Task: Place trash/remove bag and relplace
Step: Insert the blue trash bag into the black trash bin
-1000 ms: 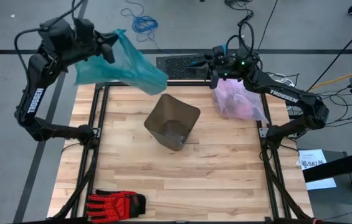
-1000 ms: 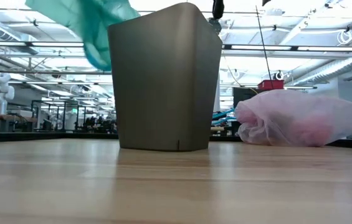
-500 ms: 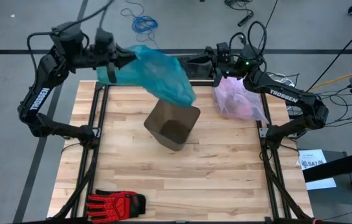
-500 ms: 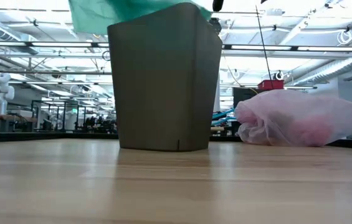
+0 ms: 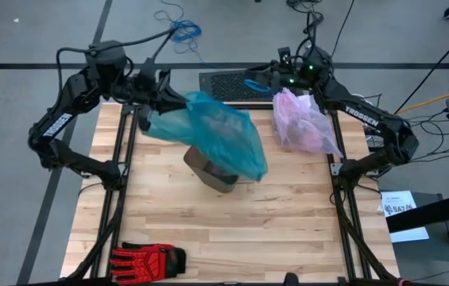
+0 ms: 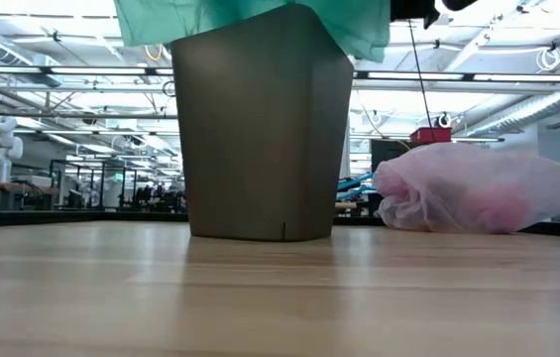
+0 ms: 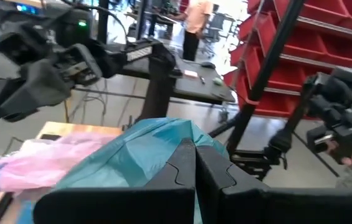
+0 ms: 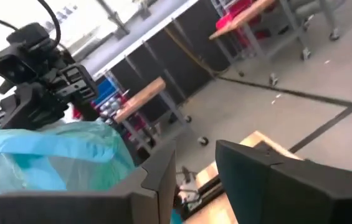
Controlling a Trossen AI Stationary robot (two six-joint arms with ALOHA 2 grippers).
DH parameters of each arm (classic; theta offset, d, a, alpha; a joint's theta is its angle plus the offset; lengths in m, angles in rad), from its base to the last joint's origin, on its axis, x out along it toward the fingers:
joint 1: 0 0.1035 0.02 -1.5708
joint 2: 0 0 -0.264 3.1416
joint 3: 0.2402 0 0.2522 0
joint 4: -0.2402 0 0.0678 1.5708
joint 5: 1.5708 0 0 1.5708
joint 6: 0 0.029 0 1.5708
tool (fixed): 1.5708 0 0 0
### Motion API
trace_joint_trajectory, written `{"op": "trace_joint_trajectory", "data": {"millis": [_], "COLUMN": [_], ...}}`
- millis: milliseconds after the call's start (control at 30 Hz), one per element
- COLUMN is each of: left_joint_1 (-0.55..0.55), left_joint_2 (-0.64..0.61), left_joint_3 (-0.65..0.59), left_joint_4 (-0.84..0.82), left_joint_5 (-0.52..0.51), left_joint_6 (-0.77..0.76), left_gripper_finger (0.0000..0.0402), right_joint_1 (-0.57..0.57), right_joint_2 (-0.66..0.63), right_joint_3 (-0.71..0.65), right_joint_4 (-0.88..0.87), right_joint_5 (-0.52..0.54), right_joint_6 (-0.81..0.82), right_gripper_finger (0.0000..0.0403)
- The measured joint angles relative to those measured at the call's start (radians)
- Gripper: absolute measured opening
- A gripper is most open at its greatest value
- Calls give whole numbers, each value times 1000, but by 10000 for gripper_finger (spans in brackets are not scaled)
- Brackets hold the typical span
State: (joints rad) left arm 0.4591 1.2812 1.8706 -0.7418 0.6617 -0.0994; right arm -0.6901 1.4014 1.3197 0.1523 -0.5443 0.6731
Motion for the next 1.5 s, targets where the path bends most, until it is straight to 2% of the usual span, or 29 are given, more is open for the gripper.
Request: {"op": "trace_joint_trajectory", "data": {"millis": [100, 300, 400, 567, 633, 733, 933, 1233, 1333, 1500], "left_joint_1": [-31, -69, -77, -95, -100, -101, -101, -101, -101, -101], "left_joint_2": [16, 45, 56, 76, 82, 92, 103, 133, 150, 170], "left_joint_3": [0, 0, 0, 0, 0, 0, 0, 0, 0, 0], "left_joint_4": [0, 0, 2, 18, 34, 45, 65, 134, 137, 143], "left_joint_5": [0, -1, -1, -1, 0, 7, 8, 45, 45, 45], "left_joint_6": [0, 0, 0, 0, 0, 0, -1, -27, -27, -46], "left_gripper_finger": [0, 0, 0, 0, 0, 0, 0, 0, 0, 0], "right_joint_1": [-5, 40, 86, 138, 162, 188, 235, 284, 296, 314], "right_joint_2": [23, 86, 107, 141, 144, 144, 146, 166, 207, 258], "right_joint_3": [0, 0, 0, 0, 0, 0, 0, 40, 111, 236], "right_joint_4": [2, 49, 121, 278, 334, 395, 427, 419, 366, 231], "right_joint_5": [-86, -369, -405, -386, -348, -345, -345, -177, -161, -164], "right_joint_6": [24, 57, 43, -12, -88, -168, -201, -281, -297, -377], "right_gripper_finger": [107, 107, 107, 107, 107, 107, 107, 104, 81, 9]}}
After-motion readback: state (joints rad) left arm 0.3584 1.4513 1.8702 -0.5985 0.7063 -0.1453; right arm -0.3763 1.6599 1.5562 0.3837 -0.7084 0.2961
